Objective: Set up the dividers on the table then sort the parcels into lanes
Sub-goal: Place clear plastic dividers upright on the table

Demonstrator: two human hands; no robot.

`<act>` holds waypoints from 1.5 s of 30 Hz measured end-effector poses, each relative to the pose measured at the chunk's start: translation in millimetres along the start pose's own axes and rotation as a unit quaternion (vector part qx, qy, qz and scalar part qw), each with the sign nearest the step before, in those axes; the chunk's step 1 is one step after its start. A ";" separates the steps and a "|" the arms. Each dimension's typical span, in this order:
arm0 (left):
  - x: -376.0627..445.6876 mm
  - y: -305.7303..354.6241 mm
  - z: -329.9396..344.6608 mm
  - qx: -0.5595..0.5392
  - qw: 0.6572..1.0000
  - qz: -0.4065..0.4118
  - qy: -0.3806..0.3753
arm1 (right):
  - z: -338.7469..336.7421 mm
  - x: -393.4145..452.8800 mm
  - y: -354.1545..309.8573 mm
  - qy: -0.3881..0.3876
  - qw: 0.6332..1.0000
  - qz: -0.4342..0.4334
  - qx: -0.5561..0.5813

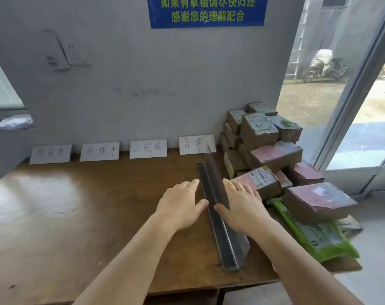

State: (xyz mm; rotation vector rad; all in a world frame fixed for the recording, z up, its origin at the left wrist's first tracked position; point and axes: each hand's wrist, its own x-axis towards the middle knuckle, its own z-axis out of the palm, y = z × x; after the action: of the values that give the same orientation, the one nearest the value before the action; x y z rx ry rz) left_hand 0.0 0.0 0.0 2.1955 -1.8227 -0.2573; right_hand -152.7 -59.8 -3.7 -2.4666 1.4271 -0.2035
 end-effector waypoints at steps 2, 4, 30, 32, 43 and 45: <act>10.1 9.6 13.1 -0.021 1.000 -0.015 -0.012 | 7.3 4.4 15.2 -0.008 1.000 0.002 0.004; 15.7 18.1 26.3 -0.032 0.999 -0.027 -0.029 | 18.1 4.9 26.2 -0.043 0.999 0.010 0.006; 34.6 -27.2 80.2 -0.121 0.982 -0.079 -0.125 | 82.2 6.3 -18.5 -0.067 0.986 0.001 0.155; 31.9 -33.2 79.1 -0.134 0.980 -0.083 -0.121 | 84.3 8.8 -21.2 -0.070 0.982 -0.005 0.173; 44.0 -26.0 74.3 -0.139 0.987 -0.038 -0.075 | 62.1 39.9 4.6 0.103 0.994 -0.006 0.036; 48.9 -22.2 75.4 -0.135 0.987 -0.045 -0.073 | 59.1 51.7 11.6 0.071 0.997 0.017 0.022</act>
State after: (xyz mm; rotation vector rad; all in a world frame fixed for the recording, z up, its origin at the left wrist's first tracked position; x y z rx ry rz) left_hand 6.7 -51.6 -76.6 2.1162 -1.6472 -0.6597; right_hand -120.9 -99.9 -64.5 -2.4332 1.5040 -0.4055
